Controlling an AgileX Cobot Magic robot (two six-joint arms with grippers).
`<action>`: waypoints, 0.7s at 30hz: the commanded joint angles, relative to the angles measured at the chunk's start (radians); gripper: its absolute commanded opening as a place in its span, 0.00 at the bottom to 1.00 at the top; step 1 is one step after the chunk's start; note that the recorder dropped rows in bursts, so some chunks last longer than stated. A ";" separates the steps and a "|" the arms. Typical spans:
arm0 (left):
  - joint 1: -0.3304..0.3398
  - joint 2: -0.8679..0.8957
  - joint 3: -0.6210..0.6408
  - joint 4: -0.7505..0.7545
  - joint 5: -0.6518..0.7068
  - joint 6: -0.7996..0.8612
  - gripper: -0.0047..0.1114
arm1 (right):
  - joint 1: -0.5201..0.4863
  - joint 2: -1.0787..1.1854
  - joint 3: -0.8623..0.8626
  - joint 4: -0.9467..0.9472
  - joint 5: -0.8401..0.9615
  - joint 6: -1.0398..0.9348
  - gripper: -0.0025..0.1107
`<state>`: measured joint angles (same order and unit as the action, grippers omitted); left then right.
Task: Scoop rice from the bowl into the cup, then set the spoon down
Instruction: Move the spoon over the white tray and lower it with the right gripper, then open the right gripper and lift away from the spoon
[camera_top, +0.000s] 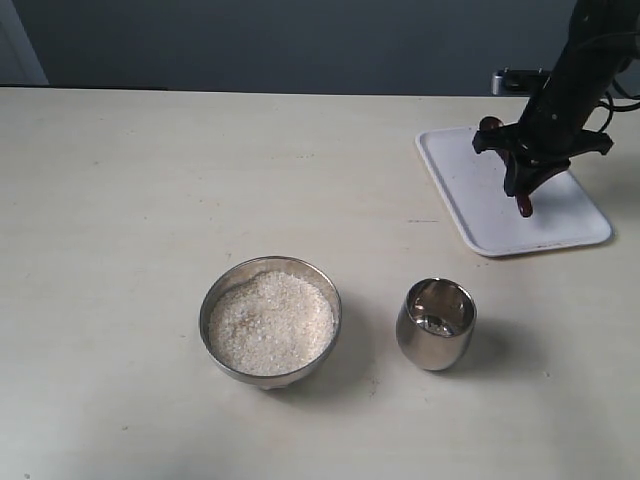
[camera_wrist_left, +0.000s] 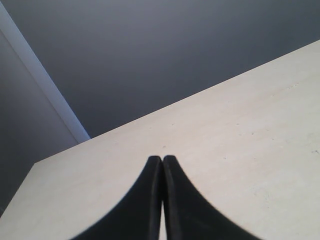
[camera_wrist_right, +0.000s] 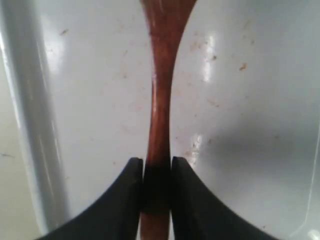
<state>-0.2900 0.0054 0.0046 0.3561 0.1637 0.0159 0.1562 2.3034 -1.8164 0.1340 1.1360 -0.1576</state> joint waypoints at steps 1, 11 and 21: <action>-0.001 -0.005 -0.005 0.000 -0.005 -0.008 0.04 | -0.006 0.026 -0.006 -0.023 0.023 0.017 0.29; -0.001 -0.005 -0.005 0.000 -0.005 -0.008 0.04 | -0.006 0.026 -0.006 -0.033 -0.006 0.075 0.29; -0.001 -0.005 -0.005 0.000 -0.005 -0.008 0.04 | -0.006 -0.199 -0.004 -0.042 -0.028 0.085 0.02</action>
<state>-0.2900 0.0054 0.0046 0.3561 0.1637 0.0159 0.1559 2.2005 -1.8164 0.0839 1.1232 -0.0780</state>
